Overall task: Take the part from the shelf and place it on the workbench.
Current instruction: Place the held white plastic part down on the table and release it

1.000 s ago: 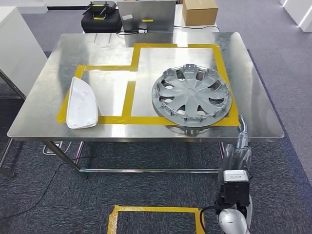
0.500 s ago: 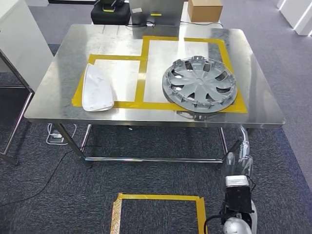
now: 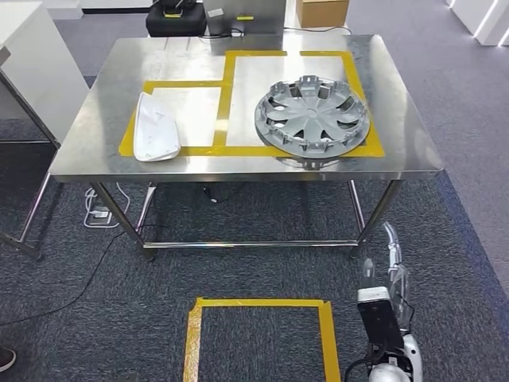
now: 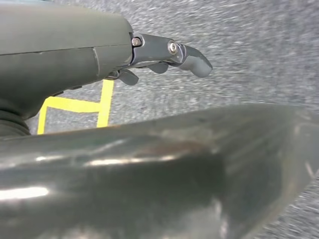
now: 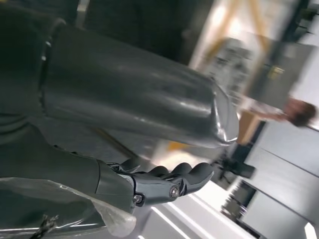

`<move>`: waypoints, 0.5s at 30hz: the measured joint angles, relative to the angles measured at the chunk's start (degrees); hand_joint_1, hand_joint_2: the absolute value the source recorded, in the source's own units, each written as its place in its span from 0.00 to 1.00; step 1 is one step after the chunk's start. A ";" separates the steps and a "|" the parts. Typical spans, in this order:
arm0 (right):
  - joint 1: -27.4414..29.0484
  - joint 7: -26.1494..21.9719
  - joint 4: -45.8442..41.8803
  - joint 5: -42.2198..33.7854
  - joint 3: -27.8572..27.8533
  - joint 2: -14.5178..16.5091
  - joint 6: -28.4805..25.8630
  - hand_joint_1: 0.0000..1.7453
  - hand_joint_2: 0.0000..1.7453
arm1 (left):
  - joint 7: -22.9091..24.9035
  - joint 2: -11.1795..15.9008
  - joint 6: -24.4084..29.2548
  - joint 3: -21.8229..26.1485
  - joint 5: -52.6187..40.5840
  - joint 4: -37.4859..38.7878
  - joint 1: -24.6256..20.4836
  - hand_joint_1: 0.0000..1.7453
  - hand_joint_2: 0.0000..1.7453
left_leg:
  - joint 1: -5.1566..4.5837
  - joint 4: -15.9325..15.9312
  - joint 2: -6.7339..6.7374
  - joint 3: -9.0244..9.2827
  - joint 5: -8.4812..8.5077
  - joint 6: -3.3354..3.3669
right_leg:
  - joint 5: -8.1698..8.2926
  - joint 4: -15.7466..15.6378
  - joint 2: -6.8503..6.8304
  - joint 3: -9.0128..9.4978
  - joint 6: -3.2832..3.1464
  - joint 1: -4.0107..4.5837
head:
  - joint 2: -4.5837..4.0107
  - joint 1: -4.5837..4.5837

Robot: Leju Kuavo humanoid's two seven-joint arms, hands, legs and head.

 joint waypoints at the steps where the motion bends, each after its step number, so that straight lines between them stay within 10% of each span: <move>1: 0.36 0.71 1.54 0.57 -0.28 -0.27 0.04 0.00 0.00 | 0.00 0.01 -0.11 0.10 0.08 0.00 0.00 0.00 0.00 | 0.18 -1.76 0.00 1.92 1.90 -0.12 | 0.46 0.59 -0.03 -1.21 0.22 -0.08 | 0.00 0.01; 4: 1.39 2.21 7.44 -0.44 -2.01 -0.78 0.12 0.00 0.00 | 0.20 -0.01 -0.48 0.29 0.10 0.01 -0.03 0.00 0.00 | 0.29 -12.46 -0.33 9.02 2.31 0.03 | 1.50 2.41 -0.13 -4.16 1.16 -0.19 | 0.00 0.00; 6: 1.32 1.55 12.98 -3.42 -4.11 -0.85 1.69 0.00 0.00 | 0.40 -0.04 -0.66 0.46 -0.14 0.01 -0.05 0.00 0.00 | -0.01 -15.79 -0.53 10.32 1.04 0.95 | 2.53 2.79 -0.11 -5.17 1.93 -0.15 | 0.00 0.02; 9: 0.40 -1.79 25.66 -10.99 -10.62 -0.56 9.90 0.00 0.00 | 0.60 -0.31 -1.06 0.67 -0.92 0.06 0.11 0.00 0.00 | -0.03 -16.10 -0.29 8.85 2.51 2.84 | 1.40 3.73 0.16 -6.12 3.03 -0.43 | 0.00 0.12; 13: -4.49 -3.58 44.98 -16.97 -22.24 0.08 17.03 0.00 0.00 | 0.64 -0.62 -1.52 0.72 -1.72 0.09 0.02 0.00 0.00 | -0.48 -16.14 0.08 5.51 5.32 3.97 | -8.62 15.38 0.51 -8.87 3.61 -0.52 | 0.00 0.64; 15: -6.87 -1.45 54.22 -18.17 -27.40 0.53 18.48 0.00 0.00 | 0.63 -0.65 -1.95 0.91 -1.58 0.09 -0.18 0.00 0.00 | -0.81 -16.06 0.22 3.57 6.84 4.05 | -7.54 18.69 0.52 -7.83 3.44 -0.47 | 0.00 0.80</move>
